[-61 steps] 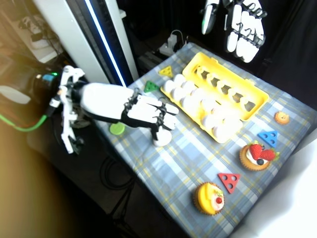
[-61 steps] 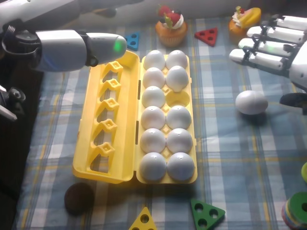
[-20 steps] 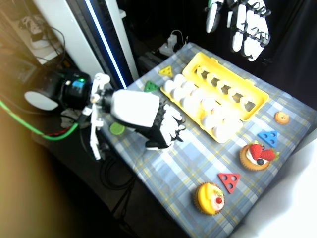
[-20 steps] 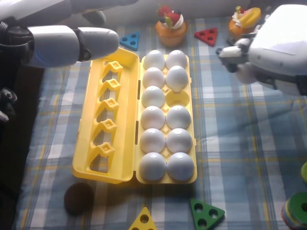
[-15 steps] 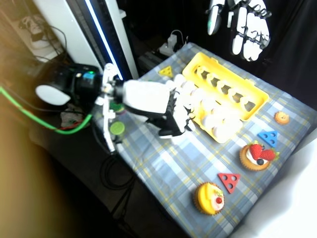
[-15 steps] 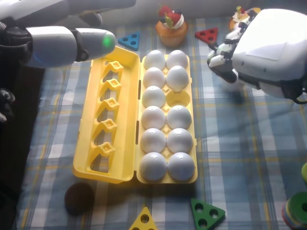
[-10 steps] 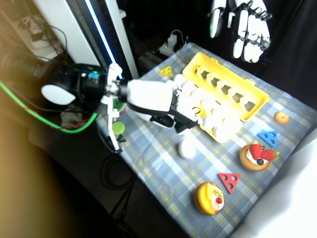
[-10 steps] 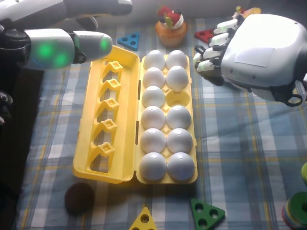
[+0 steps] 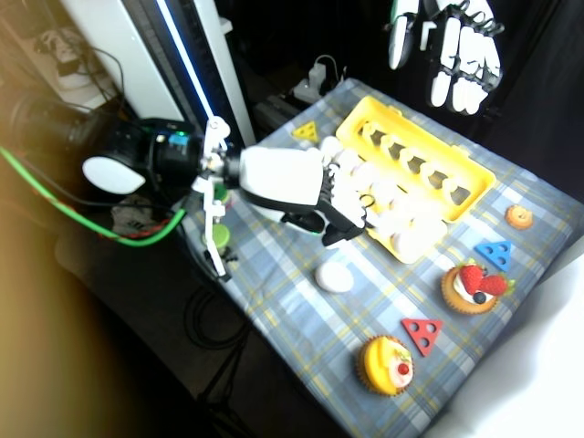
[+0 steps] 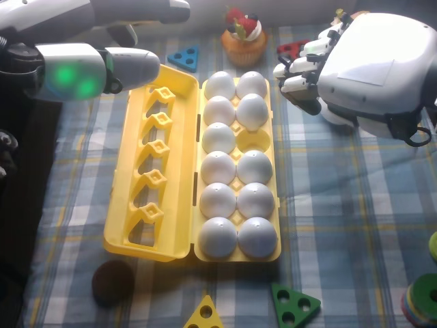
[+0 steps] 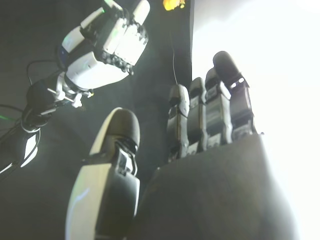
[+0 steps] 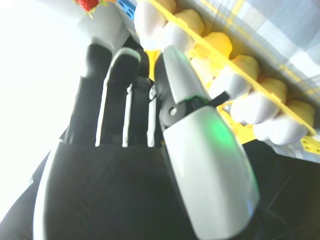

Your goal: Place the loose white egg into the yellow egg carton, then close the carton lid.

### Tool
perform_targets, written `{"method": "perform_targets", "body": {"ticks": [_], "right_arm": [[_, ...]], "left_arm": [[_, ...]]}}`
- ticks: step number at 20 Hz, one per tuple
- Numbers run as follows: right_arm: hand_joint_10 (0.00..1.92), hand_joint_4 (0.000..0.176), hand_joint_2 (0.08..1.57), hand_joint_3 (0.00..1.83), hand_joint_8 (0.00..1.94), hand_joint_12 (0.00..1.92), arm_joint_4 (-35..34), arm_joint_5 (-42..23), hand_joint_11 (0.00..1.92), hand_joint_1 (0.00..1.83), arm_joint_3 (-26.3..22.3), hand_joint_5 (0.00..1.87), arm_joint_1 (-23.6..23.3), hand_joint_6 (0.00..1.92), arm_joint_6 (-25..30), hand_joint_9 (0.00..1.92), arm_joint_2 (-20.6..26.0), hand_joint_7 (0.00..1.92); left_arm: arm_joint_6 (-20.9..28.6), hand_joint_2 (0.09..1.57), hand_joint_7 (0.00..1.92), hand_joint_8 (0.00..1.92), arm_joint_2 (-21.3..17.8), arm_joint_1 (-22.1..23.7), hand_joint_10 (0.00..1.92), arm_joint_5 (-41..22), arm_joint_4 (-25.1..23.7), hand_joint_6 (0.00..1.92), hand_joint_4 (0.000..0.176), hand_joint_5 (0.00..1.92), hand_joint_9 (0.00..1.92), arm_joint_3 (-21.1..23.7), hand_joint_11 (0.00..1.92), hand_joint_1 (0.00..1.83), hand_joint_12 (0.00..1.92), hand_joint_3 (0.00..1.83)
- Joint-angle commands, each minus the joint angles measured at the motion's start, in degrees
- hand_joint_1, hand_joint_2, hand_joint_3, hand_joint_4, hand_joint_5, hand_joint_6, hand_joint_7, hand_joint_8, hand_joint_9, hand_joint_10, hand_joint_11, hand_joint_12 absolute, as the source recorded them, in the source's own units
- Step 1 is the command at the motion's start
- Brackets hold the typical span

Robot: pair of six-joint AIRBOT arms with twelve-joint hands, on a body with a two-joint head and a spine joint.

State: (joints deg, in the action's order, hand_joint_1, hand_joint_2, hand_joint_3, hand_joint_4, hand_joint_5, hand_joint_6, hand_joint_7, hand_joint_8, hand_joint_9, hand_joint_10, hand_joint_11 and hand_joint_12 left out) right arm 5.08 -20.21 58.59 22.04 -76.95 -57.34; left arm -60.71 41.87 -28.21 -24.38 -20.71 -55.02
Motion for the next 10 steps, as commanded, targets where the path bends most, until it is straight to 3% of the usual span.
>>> {"method": "perform_targets", "body": {"ticks": [1, 2, 3, 4, 5, 6, 7, 8, 9, 10], "right_arm": [[1.92, 0.000, 1.07, 0.59, 1.80, 1.92, -0.5, -7.2, 0.70, 1.30, 0.1, 0.61, -1.1, 1.64, -0.2, 0.54, 0.9, 0.58], [1.92, 0.000, 0.87, 0.90, 1.79, 1.92, -1.1, -7.6, 0.82, 1.34, 0.1, 0.73, -1.1, 1.59, 0.1, 0.67, 0.9, 0.70], [1.92, 0.000, 0.84, 0.97, 1.80, 1.92, -1.1, -8.1, 0.87, 1.34, 0.1, 0.70, -1.1, 1.61, 0.9, 0.72, 1.1, 0.73], [1.92, 0.000, 0.82, 0.98, 1.82, 1.92, -1.1, -8.7, 0.85, 1.35, 0.0, 0.75, -1.1, 1.55, 2.0, 0.72, 1.7, 0.73], [1.92, 0.000, 0.88, 0.87, 1.79, 1.92, -1.1, -9.3, 0.73, 1.34, -0.3, 0.78, -1.1, 1.50, 2.8, 0.62, 2.6, 0.69], [1.92, 0.000, 0.93, 0.77, 1.85, 1.92, -1.1, -9.9, 0.79, 1.21, -0.6, 0.71, -1.1, 1.46, 3.5, 0.72, 3.4, 0.72], [1.92, 0.000, 1.20, 0.30, 1.84, 1.92, -1.1, -10.4, 0.42, 1.12, -0.8, 0.67, -1.1, 1.46, 4.1, 0.40, 4.0, 0.54], [1.81, 0.000, 1.33, 0.09, 1.75, 1.92, -1.1, -10.8, 0.31, 1.06, -1.0, 0.60, -1.1, 1.61, 4.4, 0.32, 4.5, 0.48], [1.76, 0.000, 1.39, 0.04, 1.75, 1.92, -1.1, -11.2, 0.29, 1.04, -1.2, 0.45, -1.1, 1.72, 4.6, 0.31, 5.0, 0.54], [1.39, 0.000, 1.29, 0.00, 1.14, 1.88, -1.1, -11.5, 0.06, 1.13, -1.4, 0.16, -1.1, 1.25, 4.8, 0.08, 5.4, 0.20]], "left_arm": [[0.0, 1.41, 0.25, 0.01, -0.2, 0.6, 0.02, -5.9, 1.4, 0.01, 0.019, 0.38, 0.24, -0.3, 0.00, 0.48, 1.36, 0.00], [0.0, 1.41, 0.25, 0.00, -0.2, 0.6, 0.02, -5.9, 1.4, 0.01, 0.027, 0.38, 0.24, -0.3, 0.00, 0.48, 1.37, 0.00], [0.0, 1.42, 0.24, 0.00, -0.2, 0.6, 0.02, -5.9, 1.4, 0.00, 0.034, 0.37, 0.23, -0.3, 0.00, 0.46, 1.37, 0.00], [0.0, 1.42, 0.23, 0.00, -0.2, 0.5, 0.01, -5.9, 1.4, 0.00, 0.031, 0.37, 0.22, -0.3, 0.00, 0.46, 1.35, 0.00], [0.0, 1.42, 0.23, 0.00, -0.2, 0.5, 0.01, -5.9, 1.4, 0.00, 0.028, 0.37, 0.23, -0.3, 0.00, 0.49, 1.29, 0.00], [0.0, 1.41, 0.24, 0.00, -0.2, 0.4, 0.01, -5.9, 1.4, 0.00, 0.026, 0.37, 0.23, -0.3, 0.00, 0.51, 1.24, 0.00], [0.0, 1.41, 0.24, 0.00, -0.2, 0.4, 0.01, -5.9, 1.4, 0.00, 0.026, 0.37, 0.23, -0.3, 0.00, 0.54, 1.18, 0.00], [0.0, 1.41, 0.24, 0.00, -0.2, 0.3, 0.01, -5.9, 1.6, 0.00, 0.021, 0.37, 0.23, -0.3, 0.00, 0.54, 1.17, 0.00], [0.0, 1.41, 0.23, 0.00, -0.2, 0.3, 0.01, -5.9, 1.6, 0.00, 0.026, 0.36, 0.23, -0.3, 0.00, 0.51, 1.14, 0.00], [0.0, 1.42, 0.23, 0.00, -0.2, 0.2, 0.01, -5.9, 1.6, 0.00, 0.021, 0.36, 0.22, -0.3, 0.00, 0.50, 1.10, 0.00]]}}
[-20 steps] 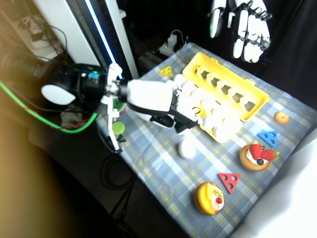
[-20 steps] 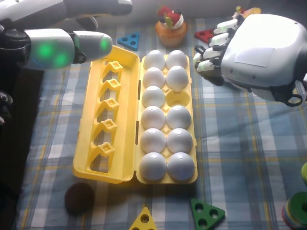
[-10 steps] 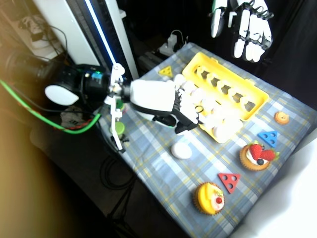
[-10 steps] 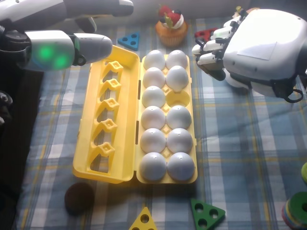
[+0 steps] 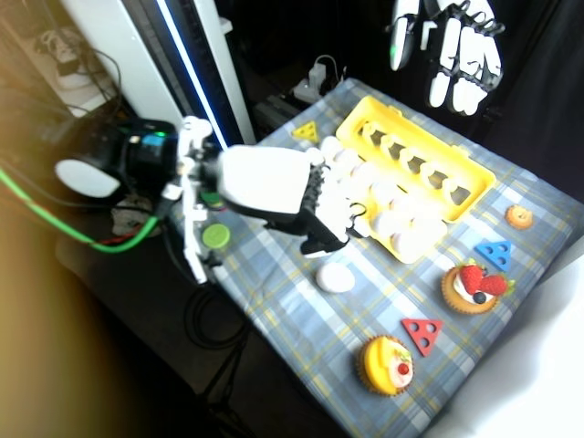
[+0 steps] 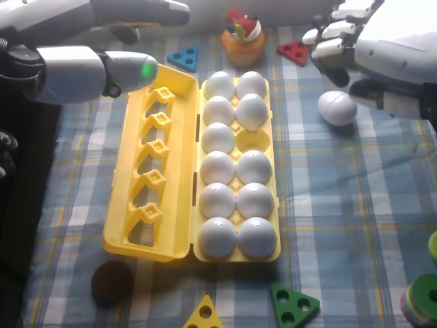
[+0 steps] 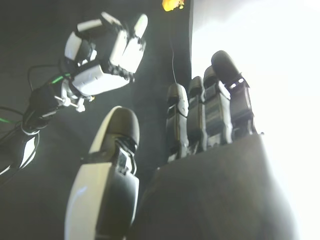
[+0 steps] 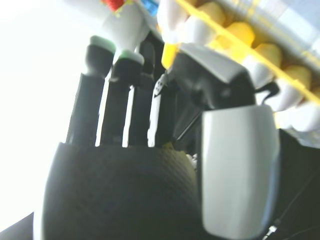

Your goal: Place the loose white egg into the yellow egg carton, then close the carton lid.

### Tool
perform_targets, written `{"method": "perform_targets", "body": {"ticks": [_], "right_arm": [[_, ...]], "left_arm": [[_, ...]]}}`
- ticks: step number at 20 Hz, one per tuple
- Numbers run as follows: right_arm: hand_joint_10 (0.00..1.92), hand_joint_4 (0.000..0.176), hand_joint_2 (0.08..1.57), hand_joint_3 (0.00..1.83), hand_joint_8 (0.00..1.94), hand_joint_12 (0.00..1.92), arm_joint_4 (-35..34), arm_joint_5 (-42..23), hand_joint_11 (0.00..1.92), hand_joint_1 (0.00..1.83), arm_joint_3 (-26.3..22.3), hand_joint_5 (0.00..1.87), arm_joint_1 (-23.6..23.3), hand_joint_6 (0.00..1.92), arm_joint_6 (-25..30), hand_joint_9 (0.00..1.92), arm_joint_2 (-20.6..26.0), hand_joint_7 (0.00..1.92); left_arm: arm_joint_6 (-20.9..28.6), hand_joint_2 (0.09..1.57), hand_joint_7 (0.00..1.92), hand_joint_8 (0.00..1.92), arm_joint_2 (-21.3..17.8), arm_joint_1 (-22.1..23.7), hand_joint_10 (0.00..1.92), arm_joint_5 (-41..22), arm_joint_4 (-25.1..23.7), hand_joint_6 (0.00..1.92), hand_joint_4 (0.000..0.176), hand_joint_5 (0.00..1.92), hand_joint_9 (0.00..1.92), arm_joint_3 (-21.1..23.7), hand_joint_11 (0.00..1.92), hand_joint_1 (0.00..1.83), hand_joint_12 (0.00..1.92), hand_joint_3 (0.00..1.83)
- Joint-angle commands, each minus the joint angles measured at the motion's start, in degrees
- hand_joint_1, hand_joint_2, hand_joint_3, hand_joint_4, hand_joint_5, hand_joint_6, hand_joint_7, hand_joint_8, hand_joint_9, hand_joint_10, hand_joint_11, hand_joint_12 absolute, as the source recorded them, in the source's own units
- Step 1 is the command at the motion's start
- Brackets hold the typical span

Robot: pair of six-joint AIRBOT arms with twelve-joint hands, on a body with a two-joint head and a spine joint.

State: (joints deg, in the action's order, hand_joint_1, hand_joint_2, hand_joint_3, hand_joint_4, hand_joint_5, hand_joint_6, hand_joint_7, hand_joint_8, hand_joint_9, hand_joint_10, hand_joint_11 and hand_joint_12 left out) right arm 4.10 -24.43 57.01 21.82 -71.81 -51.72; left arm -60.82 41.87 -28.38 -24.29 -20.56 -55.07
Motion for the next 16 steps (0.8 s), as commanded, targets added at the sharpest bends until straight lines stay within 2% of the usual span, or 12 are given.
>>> {"method": "perform_targets", "body": {"ticks": [1, 2, 3, 4, 5, 6, 7, 10, 12, 13, 15, 16], "right_arm": [[1.15, 0.000, 1.25, 0.00, 0.76, 1.78, -0.1, -7.8, 0.01, 1.07, -0.2, 0.07, -0.9, 0.92, -0.1, 0.04, 0.7, 0.19], [1.15, 0.000, 1.25, 0.00, 0.76, 1.78, -0.3, -8.2, 0.01, 1.07, -0.5, 0.07, -0.9, 0.92, 0.0, 0.04, 1.4, 0.19], [0.64, 0.000, 1.21, 0.00, 0.24, 1.57, -0.4, -8.5, 0.00, 0.95, -0.9, 0.05, -0.8, 0.45, 0.0, 0.00, 2.4, 0.16], [0.37, 0.000, 1.17, 0.00, 0.10, 1.29, -0.6, -8.0, 0.00, 0.96, -1.1, 0.01, -0.7, 0.26, 0.0, 0.00, 3.6, 0.11], [0.07, 0.042, 1.14, 0.00, 0.03, 0.27, -0.9, -7.1, 0.00, 1.06, -0.9, 0.02, -0.4, 0.13, 0.0, 0.00, 4.2, 0.04], [0.01, 0.005, 1.14, 0.00, 0.01, 0.71, -1.1, -6.2, 0.00, 1.10, -0.7, 0.03, -0.2, 0.03, 0.0, 0.00, 4.4, 0.01], [0.04, 0.020, 1.12, 0.00, 0.00, 1.33, -1.2, -3.8, 0.00, 1.02, -0.2, 0.01, -0.2, 0.01, -0.2, 0.07, 4.3, 0.00], [0.00, 0.000, 0.99, 0.00, 0.00, 0.91, -1.2, 1.1, 0.00, 0.85, 1.1, 0.00, -0.2, 0.00, -2.3, 0.00, 4.0, 0.00], [0.00, 0.000, 1.04, 0.00, 0.00, 1.01, -1.2, 4.2, 0.00, 0.89, 2.5, 0.00, -0.2, 0.00, -3.5, 0.00, 2.4, 0.00], [0.00, 0.000, 1.08, 0.00, 0.00, 0.53, -1.2, 5.0, 0.00, 0.94, 3.1, 0.00, -0.2, 0.00, -3.7, 0.00, 1.7, 0.00], [0.00, 0.085, 1.13, 0.01, 0.00, 0.07, -1.2, 6.4, 0.00, 0.96, 4.6, 0.00, -0.2, 0.00, -3.8, 0.00, -0.1, 0.00], [0.00, 0.040, 1.13, 0.00, 0.00, 0.03, -1.2, 6.7, 0.00, 0.99, 5.0, 0.00, -0.2, 0.00, -3.8, 0.00, -0.5, 0.00]], "left_arm": [[0.2, 1.41, 0.24, 0.00, -0.2, 0.3, 0.01, -6.0, 1.5, 0.00, 0.015, 0.37, 0.23, -0.2, 0.00, 0.53, 1.11, 0.00], [0.2, 1.41, 0.24, 0.00, -0.3, 0.3, 0.01, -6.0, 1.5, 0.00, 0.015, 0.37, 0.23, -0.2, 0.00, 0.53, 1.11, 0.00], [0.1, 1.41, 0.23, 0.00, -0.3, 0.3, 0.00, -6.0, 1.5, 0.00, 0.020, 0.36, 0.22, -0.2, 0.00, 0.52, 1.11, 0.00], [0.1, 1.41, 0.23, 0.00, -0.3, 0.2, 0.01, -6.0, 1.5, 0.00, 0.016, 0.36, 0.23, -0.2, 0.00, 0.51, 1.14, 0.00], [0.1, 1.41, 0.24, 0.00, -0.3, 0.2, 0.01, -6.0, 1.6, 0.00, 0.024, 0.37, 0.24, -0.2, 0.00, 0.50, 1.17, 0.00], [0.1, 1.40, 0.24, 0.00, -0.3, 0.2, 0.01, -6.0, 1.6, 0.00, 0.026, 0.37, 0.24, -0.2, 0.00, 0.53, 1.18, 0.00], [0.1, 1.40, 0.25, 0.00, -0.3, 0.1, 0.01, -6.0, 1.7, 0.00, 0.028, 0.36, 0.24, -0.2, 0.00, 0.53, 1.19, 0.00], [0.0, 1.40, 0.23, 0.00, -0.3, 0.1, 0.00, -6.0, 1.9, 0.00, 0.042, 0.34, 0.23, -0.2, 0.00, 0.50, 1.22, 0.00], [-0.1, 1.40, 0.21, 0.00, -0.3, 0.1, 0.00, -6.0, 2.1, 0.00, 0.050, 0.33, 0.20, -0.2, 0.00, 0.49, 1.16, 0.00], [-0.2, 1.41, 0.20, 0.00, -0.3, 0.1, 0.00, -6.1, 2.2, 0.00, 0.050, 0.32, 0.19, -0.2, 0.00, 0.49, 1.14, 0.00], [-0.2, 1.40, 0.22, 0.00, -0.3, 0.1, 0.01, -6.1, 2.2, 0.00, 0.053, 0.33, 0.21, -0.2, 0.00, 0.50, 1.15, 0.00], [-0.2, 1.41, 0.21, 0.00, -0.3, 0.1, 0.00, -6.2, 2.2, 0.00, 0.057, 0.32, 0.21, -0.2, 0.00, 0.49, 1.10, 0.00]]}}
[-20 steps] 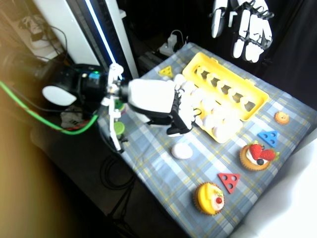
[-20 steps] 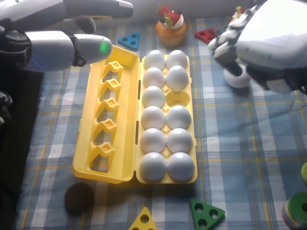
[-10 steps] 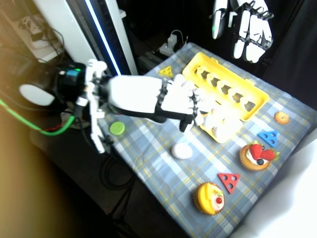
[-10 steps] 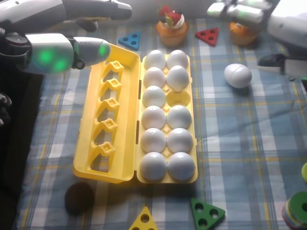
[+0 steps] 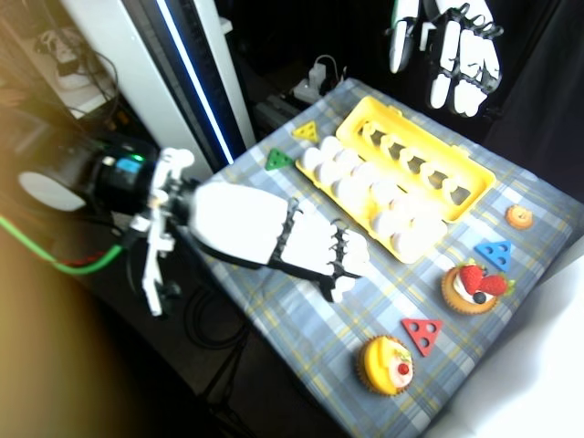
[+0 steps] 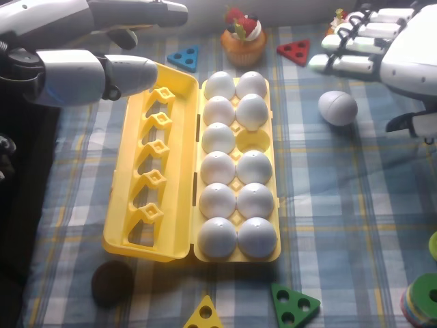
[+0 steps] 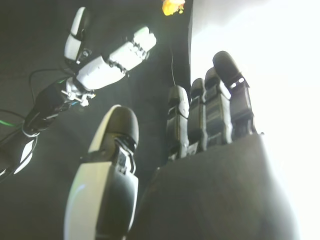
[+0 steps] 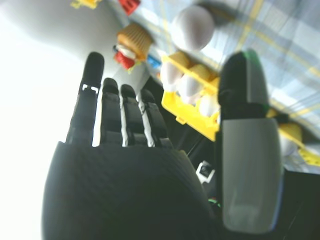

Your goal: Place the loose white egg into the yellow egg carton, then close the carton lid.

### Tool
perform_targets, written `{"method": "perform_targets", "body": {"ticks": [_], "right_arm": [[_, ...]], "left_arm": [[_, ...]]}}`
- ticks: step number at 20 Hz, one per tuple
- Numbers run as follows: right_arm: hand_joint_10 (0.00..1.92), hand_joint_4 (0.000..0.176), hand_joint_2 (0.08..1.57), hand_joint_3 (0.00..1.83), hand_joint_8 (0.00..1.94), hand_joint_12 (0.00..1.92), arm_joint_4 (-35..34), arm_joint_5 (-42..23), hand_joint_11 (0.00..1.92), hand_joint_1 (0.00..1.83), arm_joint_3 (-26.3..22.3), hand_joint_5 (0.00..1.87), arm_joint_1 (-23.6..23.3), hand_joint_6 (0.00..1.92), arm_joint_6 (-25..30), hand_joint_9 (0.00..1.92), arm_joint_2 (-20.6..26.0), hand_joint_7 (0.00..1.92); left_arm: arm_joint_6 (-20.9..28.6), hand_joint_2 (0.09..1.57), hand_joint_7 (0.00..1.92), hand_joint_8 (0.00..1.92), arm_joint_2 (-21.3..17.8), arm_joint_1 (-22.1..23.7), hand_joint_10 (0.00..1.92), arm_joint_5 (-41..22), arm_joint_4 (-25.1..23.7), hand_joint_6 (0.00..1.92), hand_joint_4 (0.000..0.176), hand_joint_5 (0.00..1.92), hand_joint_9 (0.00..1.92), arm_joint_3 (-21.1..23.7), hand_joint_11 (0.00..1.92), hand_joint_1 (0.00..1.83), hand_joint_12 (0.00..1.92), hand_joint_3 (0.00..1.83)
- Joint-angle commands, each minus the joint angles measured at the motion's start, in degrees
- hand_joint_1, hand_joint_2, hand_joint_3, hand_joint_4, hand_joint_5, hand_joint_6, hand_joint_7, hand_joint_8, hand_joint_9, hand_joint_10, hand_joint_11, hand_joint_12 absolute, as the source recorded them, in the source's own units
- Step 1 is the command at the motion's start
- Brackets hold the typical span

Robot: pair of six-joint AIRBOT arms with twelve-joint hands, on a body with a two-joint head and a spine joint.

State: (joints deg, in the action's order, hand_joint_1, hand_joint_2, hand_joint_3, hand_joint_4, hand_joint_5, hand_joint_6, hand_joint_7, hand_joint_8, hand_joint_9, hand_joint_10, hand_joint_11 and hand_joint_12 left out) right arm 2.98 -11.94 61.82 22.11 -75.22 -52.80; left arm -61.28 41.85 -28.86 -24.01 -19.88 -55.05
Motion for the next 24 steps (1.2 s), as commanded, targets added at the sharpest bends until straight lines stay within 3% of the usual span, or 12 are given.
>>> {"method": "perform_targets", "body": {"ticks": [1, 3, 4, 6, 11, 12, 14, 15, 16, 18, 20, 24], "right_arm": [[0.00, 0.000, 1.14, 0.01, 0.00, 0.01, -0.1, -5.4, 0.00, 1.02, 0.6, 0.00, -0.5, 0.00, -0.4, 0.00, 0.1, 0.00], [0.00, 0.000, 1.14, 0.01, 0.00, 0.02, -0.1, -4.8, 0.04, 1.04, 1.3, 0.00, -0.5, 0.00, -0.8, 0.01, -1.0, 0.00], [0.08, 0.000, 1.16, 0.00, 0.03, 0.91, -0.1, -4.2, 0.01, 1.01, 2.0, 0.00, -0.5, 0.00, -0.9, 0.07, -1.9, 0.06], [0.20, 0.000, 1.16, 0.00, 0.01, 1.33, -0.1, -3.5, 0.00, 1.07, 3.0, 0.00, -0.5, 0.00, -1.0, 0.05, -3.3, 0.06], [0.89, 0.000, 1.14, 0.00, 0.00, 1.83, -0.1, -1.4, 0.00, 1.23, 5.6, 0.04, -0.6, 0.03, -1.6, 0.00, -6.9, 0.11], [0.68, 0.000, 1.14, 0.00, 0.00, 1.77, -0.1, -0.7, 0.00, 1.22, 6.6, 0.05, -0.6, 0.03, -1.6, 0.00, -8.0, 0.11], [1.01, 0.000, 1.19, 0.01, 0.05, 1.84, -0.1, -0.2, 0.09, 1.17, 7.3, 0.16, -0.6, 0.06, -1.6, 0.14, -8.9, 0.28], [1.07, 0.000, 1.22, 0.01, 0.14, 1.82, -0.1, 0.1, 0.22, 1.18, 7.8, 0.27, -0.6, 0.12, -1.6, 0.29, -9.5, 0.45], [1.54, 0.000, 1.28, 0.00, 1.21, 1.90, -0.1, 0.3, 0.40, 1.28, 8.1, 0.45, -0.6, 1.24, -1.6, 0.59, -9.9, 0.64], [1.88, 0.000, 1.30, 0.00, 1.65, 1.92, -0.2, -0.1, 0.77, 1.20, 8.0, 0.60, -0.9, 1.35, -1.5, 0.76, -10.0, 0.72], [1.92, 0.000, 1.31, 0.01, 1.69, 1.92, -0.6, -1.5, 0.94, 1.16, 7.2, 0.57, -1.1, 1.44, -1.5, 0.88, -9.0, 0.72], [1.91, 0.000, 1.34, 0.01, 1.89, 1.92, -0.8, -6.5, 0.84, 1.15, 2.5, 0.62, -1.1, 1.35, -1.5, 0.79, -5.3, 0.59]], "left_arm": [[0.2, 1.41, 0.21, 0.00, -0.3, 0.5, 0.00, -6.5, 1.6, 0.00, 0.063, 0.32, 0.20, -0.2, 0.00, 0.47, 1.09, 0.00], [0.2, 1.40, 0.23, 0.01, -0.3, 0.5, 0.01, -6.6, 1.7, 0.01, 0.045, 0.34, 0.22, -0.2, 0.00, 0.49, 1.15, 0.00], [0.2, 1.40, 0.24, 0.00, -0.3, 0.4, 0.01, -6.6, 1.8, 0.01, 0.045, 0.34, 0.22, -0.2, 0.00, 0.49, 1.17, 0.00], [0.2, 1.39, 0.25, 0.00, -0.3, 0.4, 0.01, -6.7, 1.8, 0.01, 0.032, 0.35, 0.23, -0.2, 0.00, 0.51, 1.24, 0.00], [0.2, 1.40, 0.22, 0.00, -0.3, 0.4, 0.00, -6.8, 1.9, 0.00, 0.039, 0.32, 0.21, -0.2, 0.00, 0.49, 1.24, 0.00], [0.2, 1.41, 0.21, 0.00, -0.2, 0.4, 0.00, -6.8, 1.9, 0.00, 0.037, 0.32, 0.20, -0.2, 0.00, 0.47, 1.21, 0.00], [0.2, 1.41, 0.22, 0.00, -0.2, 0.3, 0.00, -6.8, 1.9, 0.00, 0.018, 0.33, 0.21, -0.2, 0.00, 0.51, 1.18, 0.00], [0.2, 1.41, 0.22, 0.00, -0.2, 0.3, 0.00, -6.8, 1.9, 0.00, 0.018, 0.32, 0.21, -0.2, 0.00, 0.48, 1.19, 0.00], [0.2, 1.41, 0.21, 0.00, -0.2, 0.3, 0.00, -6.9, 1.9, 0.00, 0.022, 0.32, 0.20, -0.2, 0.00, 0.48, 1.11, 0.00], [0.2, 1.43, 0.19, 0.00, -0.1, 0.2, 0.00, -6.9, 2.1, 0.00, 0.026, 0.31, 0.18, -0.2, 0.00, 0.45, 1.05, 0.00], [0.0, 1.43, 0.20, 0.00, -0.2, 0.0, 0.01, -6.9, 2.4, 0.00, 0.028, 0.32, 0.20, -0.2, 0.00, 0.44, 1.13, 0.00], [-0.3, 1.41, 0.24, 0.00, -0.2, -0.3, 0.02, -7.1, 3.2, 0.01, 0.024, 0.35, 0.23, -0.2, 0.00, 0.56, 1.18, 0.00]]}}
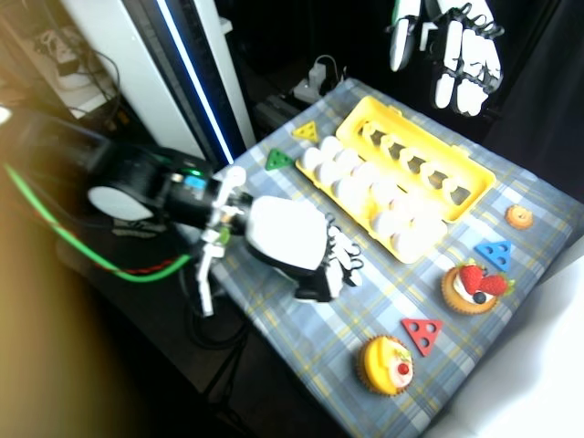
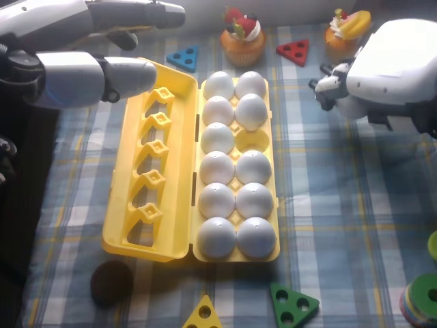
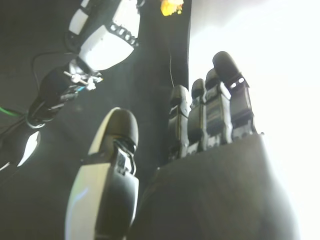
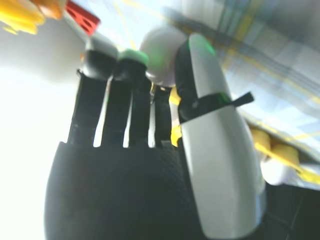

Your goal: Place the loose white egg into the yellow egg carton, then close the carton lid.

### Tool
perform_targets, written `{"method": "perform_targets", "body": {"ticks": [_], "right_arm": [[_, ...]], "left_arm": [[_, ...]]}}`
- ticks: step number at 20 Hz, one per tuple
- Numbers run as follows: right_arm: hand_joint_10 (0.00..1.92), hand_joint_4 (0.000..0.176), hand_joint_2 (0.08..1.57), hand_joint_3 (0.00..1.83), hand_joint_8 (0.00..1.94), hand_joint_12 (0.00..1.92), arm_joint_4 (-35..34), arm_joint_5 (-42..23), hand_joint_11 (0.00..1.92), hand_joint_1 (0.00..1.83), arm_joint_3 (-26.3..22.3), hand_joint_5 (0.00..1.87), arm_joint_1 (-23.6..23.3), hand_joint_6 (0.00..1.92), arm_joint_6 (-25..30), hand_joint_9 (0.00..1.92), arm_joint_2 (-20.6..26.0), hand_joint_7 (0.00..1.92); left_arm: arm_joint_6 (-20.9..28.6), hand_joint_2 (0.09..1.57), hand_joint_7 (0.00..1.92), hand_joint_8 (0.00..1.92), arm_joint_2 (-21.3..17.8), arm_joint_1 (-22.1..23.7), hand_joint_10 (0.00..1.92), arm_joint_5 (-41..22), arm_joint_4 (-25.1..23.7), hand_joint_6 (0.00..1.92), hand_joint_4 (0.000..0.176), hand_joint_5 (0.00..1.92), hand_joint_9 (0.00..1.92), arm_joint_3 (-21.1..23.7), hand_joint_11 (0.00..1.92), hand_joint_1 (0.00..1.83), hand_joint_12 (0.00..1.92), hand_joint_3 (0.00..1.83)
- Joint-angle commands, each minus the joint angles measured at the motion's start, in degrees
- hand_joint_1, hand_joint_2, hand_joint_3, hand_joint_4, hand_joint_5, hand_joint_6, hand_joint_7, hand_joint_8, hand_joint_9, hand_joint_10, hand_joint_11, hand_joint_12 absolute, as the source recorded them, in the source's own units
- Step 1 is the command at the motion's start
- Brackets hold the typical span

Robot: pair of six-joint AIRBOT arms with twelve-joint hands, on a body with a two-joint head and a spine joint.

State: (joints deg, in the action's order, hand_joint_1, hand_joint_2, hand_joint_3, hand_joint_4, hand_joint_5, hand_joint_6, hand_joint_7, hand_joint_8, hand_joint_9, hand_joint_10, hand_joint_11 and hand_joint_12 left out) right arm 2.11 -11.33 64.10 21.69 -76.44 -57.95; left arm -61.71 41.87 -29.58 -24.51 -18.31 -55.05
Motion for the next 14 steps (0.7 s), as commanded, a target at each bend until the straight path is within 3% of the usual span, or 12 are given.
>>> {"method": "perform_targets", "body": {"ticks": [1, 2, 3, 5, 6, 7, 8, 10, 11, 12, 13, 14], "right_arm": [[1.92, 0.000, 1.34, 0.01, 1.91, 1.92, 0.2, -8.5, 0.88, 1.15, -1.0, 0.63, -0.7, 1.33, -0.3, 0.84, 0.7, 0.58], [1.92, 0.000, 1.34, 0.02, 1.94, 1.92, 0.7, -9.8, 0.86, 1.15, -2.2, 0.63, -0.7, 1.32, -0.3, 0.81, 1.3, 0.57], [1.92, 0.000, 1.32, 0.03, 1.82, 1.92, 1.7, -11.4, 0.83, 1.28, -3.6, 0.63, -0.7, 1.24, -0.3, 0.62, 2.1, 0.56], [1.92, 0.000, 1.30, 0.03, 1.76, 1.92, 3.5, -12.2, 0.89, 1.31, -4.7, 0.65, -0.7, 1.21, 0.2, 0.57, 2.5, 0.60], [1.92, 0.000, 1.31, 0.04, 1.78, 1.92, 4.8, -12.3, 0.86, 1.31, -4.9, 0.65, -0.7, 1.23, 1.2, 0.55, 2.5, 0.57], [1.92, 0.000, 1.32, 0.04, 1.88, 1.92, 7.1, -12.4, 0.98, 1.18, -4.9, 0.60, -1.0, 1.33, 3.2, 0.81, 2.1, 0.60], [1.92, 0.000, 1.33, 0.04, 1.87, 1.92, 7.9, -12.4, 0.99, 1.16, -4.9, 0.57, -1.1, 1.38, 3.8, 0.86, 1.6, 0.63], [1.92, 0.000, 1.32, 0.02, 1.79, 1.92, 9.0, -12.4, 0.64, 1.14, -4.9, 0.64, -1.2, 1.37, 4.1, 0.60, 0.8, 0.62], [1.92, 0.000, 1.31, 0.01, 1.76, 1.92, 9.8, -12.4, 0.55, 1.14, -4.9, 0.65, -1.3, 1.36, 4.6, 0.55, 0.3, 0.63], [1.87, 0.000, 1.32, 0.01, 1.70, 1.92, 10.3, -12.5, 0.51, 1.27, -4.9, 0.61, -1.4, 1.35, 5.0, 0.52, 0.1, 0.61], [1.85, 0.000, 1.32, 0.00, 1.66, 1.92, 10.6, -12.7, 0.52, 1.30, -4.9, 0.58, -1.4, 1.35, 5.1, 0.53, -0.1, 0.65], [1.85, 0.000, 1.32, 0.00, 1.67, 1.92, 10.8, -12.8, 0.46, 1.31, -4.9, 0.58, -1.5, 1.38, 5.3, 0.51, -0.4, 0.63]], "left_arm": [[0.0, 1.42, 0.22, 0.00, -0.2, 0.3, 0.01, -6.6, 1.8, 0.00, 0.047, 0.33, 0.22, -0.2, 0.00, 0.53, 1.15, 0.00], [0.0, 1.42, 0.22, 0.00, -0.3, 0.2, 0.01, -6.7, 1.9, 0.00, 0.036, 0.34, 0.22, -0.2, 0.00, 0.51, 1.17, 0.00], [-0.2, 1.42, 0.22, 0.00, -0.3, 0.1, 0.01, -6.7, 2.1, 0.00, 0.038, 0.34, 0.21, -0.2, 0.00, 0.55, 1.13, 0.00], [-0.4, 1.42, 0.20, 0.00, -0.3, 0.0, 0.00, -6.7, 2.4, 0.00, 0.058, 0.32, 0.20, -0.2, 0.00, 0.53, 1.08, 0.00], [-0.6, 1.41, 0.22, 0.01, -0.3, -0.1, 0.01, -6.7, 2.7, 0.01, 0.048, 0.35, 0.22, -0.2, 0.00, 0.56, 1.15, 0.00], [-1.0, 1.40, 0.23, 0.00, -0.3, -0.3, 0.01, -6.7, 3.1, 0.01, 0.040, 0.36, 0.23, -0.2, 0.00, 0.58, 1.21, 0.00], [-1.3, 1.40, 0.23, 0.00, -0.3, -0.5, 0.01, -6.7, 3.5, 0.01, 0.038, 0.36, 0.24, -0.2, 0.00, 0.56, 1.23, 0.00], [-1.7, 1.40, 0.24, 0.00, -0.4, -0.7, 0.01, -6.6, 4.0, 0.01, 0.037, 0.37, 0.24, -0.2, 0.00, 0.56, 1.22, 0.00], [-2.2, 1.40, 0.24, 0.00, -0.4, -0.8, 0.01, -6.5, 4.4, 0.01, 0.026, 0.38, 0.24, -0.2, 0.00, 0.58, 1.23, 0.00], [-2.4, 1.40, 0.25, 0.00, -0.4, -0.8, 0.01, -6.4, 4.6, 0.01, 0.016, 0.39, 0.24, -0.2, 0.00, 0.56, 1.24, 0.00], [-2.7, 1.41, 0.24, 0.00, -0.5, -1.0, 0.00, -6.4, 5.1, 0.00, 0.026, 0.37, 0.22, -0.2, 0.00, 0.49, 1.17, 0.00], [-3.0, 1.41, 0.25, 0.01, -0.6, -1.2, 0.00, -6.4, 5.6, 0.01, 0.012, 0.39, 0.23, -0.2, 0.00, 0.47, 1.16, 0.00]]}}
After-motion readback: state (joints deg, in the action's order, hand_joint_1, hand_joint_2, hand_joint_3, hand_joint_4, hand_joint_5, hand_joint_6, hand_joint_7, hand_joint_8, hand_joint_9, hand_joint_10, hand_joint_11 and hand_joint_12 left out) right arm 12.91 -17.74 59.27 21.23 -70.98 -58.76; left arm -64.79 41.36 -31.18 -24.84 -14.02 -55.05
